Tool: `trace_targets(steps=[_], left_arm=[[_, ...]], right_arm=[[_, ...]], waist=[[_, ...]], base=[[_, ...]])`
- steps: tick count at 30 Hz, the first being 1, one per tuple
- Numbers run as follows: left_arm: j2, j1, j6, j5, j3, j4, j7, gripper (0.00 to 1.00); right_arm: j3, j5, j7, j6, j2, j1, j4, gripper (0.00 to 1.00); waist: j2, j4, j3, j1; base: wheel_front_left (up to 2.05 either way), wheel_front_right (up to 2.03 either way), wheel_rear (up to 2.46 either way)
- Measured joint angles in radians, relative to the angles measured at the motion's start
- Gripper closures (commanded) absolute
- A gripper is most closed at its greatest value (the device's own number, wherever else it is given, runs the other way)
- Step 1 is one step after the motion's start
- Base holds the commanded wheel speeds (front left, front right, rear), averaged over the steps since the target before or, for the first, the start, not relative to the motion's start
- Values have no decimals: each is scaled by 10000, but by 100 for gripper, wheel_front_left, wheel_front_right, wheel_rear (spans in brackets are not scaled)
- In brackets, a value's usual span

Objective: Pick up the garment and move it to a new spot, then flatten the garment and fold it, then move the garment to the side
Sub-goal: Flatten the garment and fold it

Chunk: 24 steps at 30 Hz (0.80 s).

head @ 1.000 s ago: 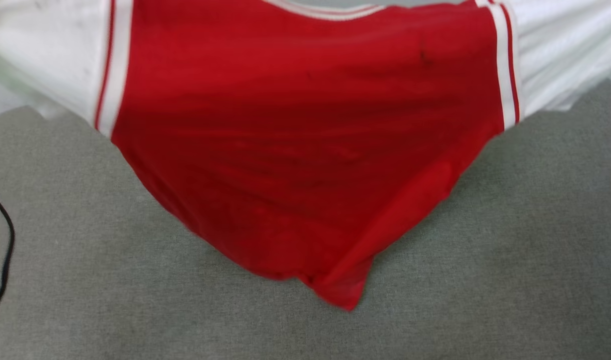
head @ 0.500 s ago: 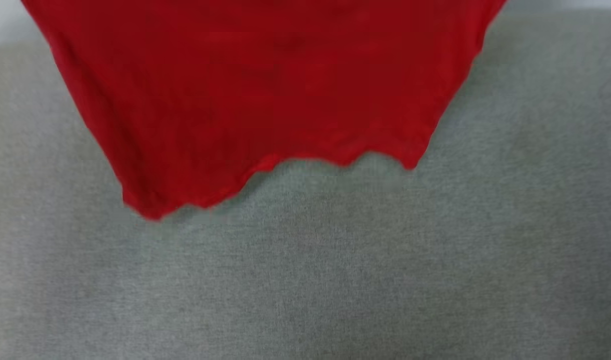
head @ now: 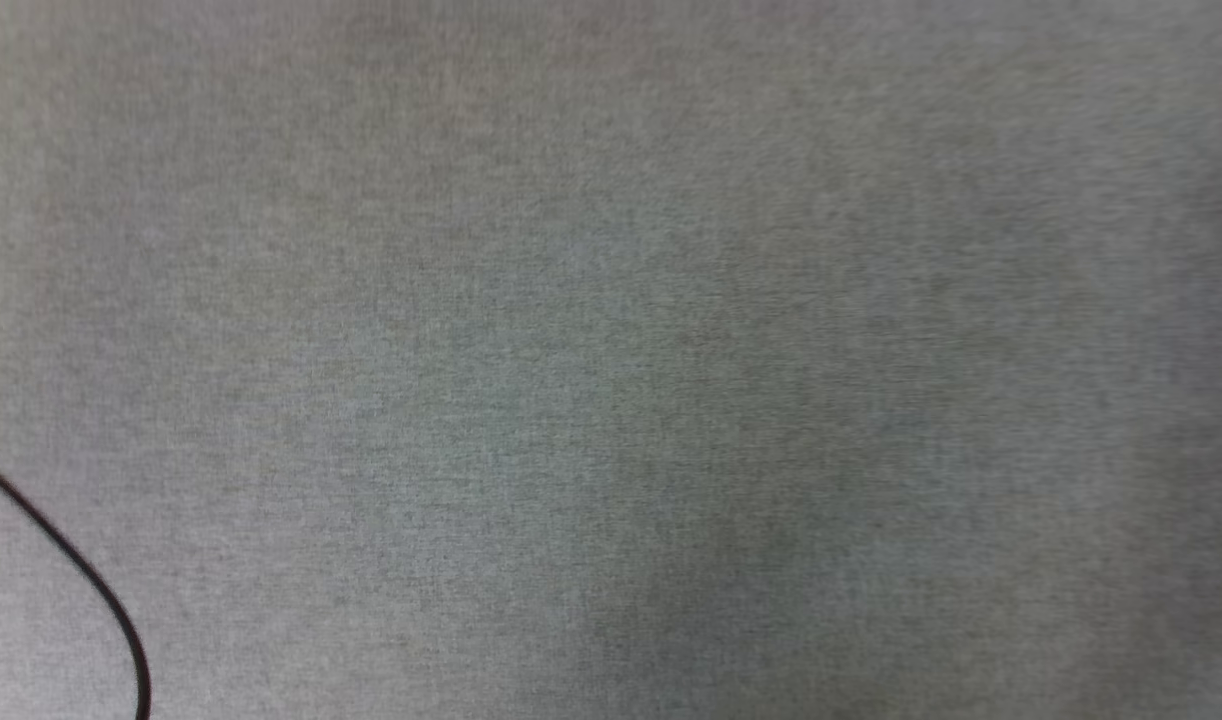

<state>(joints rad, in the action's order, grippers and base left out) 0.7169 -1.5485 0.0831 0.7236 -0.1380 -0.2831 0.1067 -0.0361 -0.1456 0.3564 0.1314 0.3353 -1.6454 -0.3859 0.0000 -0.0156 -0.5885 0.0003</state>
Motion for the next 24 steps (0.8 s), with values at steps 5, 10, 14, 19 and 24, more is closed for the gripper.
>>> trace_targets(steps=[5,10,14,19,24], left_arm=[[-441,-1244,242,-198,-410,-1482,-834,100],[-884,-1217,401,-249,-907,-2615,-1632,100],[-1183,-360,435,-182,-1367,-3074,-2347,100],[-1580,1302,462,117,-1996,-3375,-2991,100],[-1664,3142,462,713,-2681,-3022,-3223,100]], right_arm=[[-221,861,-681,-2,-341,-1170,-1195,100],[-90,1262,-1352,0,-585,-1264,-2291,100],[-265,1317,-1992,-2,-596,-829,-2915,100],[-502,1283,-2556,-2,-631,535,-3668,100],[-387,899,-2970,-2,-604,1927,-3967,100]], waist=[[0,-261,-584,0],[0,-480,-768,0],[0,-495,-680,-1],[0,-472,-420,-1],[0,-443,22,-1]], base=[[0,0,0],[0,0,0],[0,0,0],[0,0,0],[0,0,0]])
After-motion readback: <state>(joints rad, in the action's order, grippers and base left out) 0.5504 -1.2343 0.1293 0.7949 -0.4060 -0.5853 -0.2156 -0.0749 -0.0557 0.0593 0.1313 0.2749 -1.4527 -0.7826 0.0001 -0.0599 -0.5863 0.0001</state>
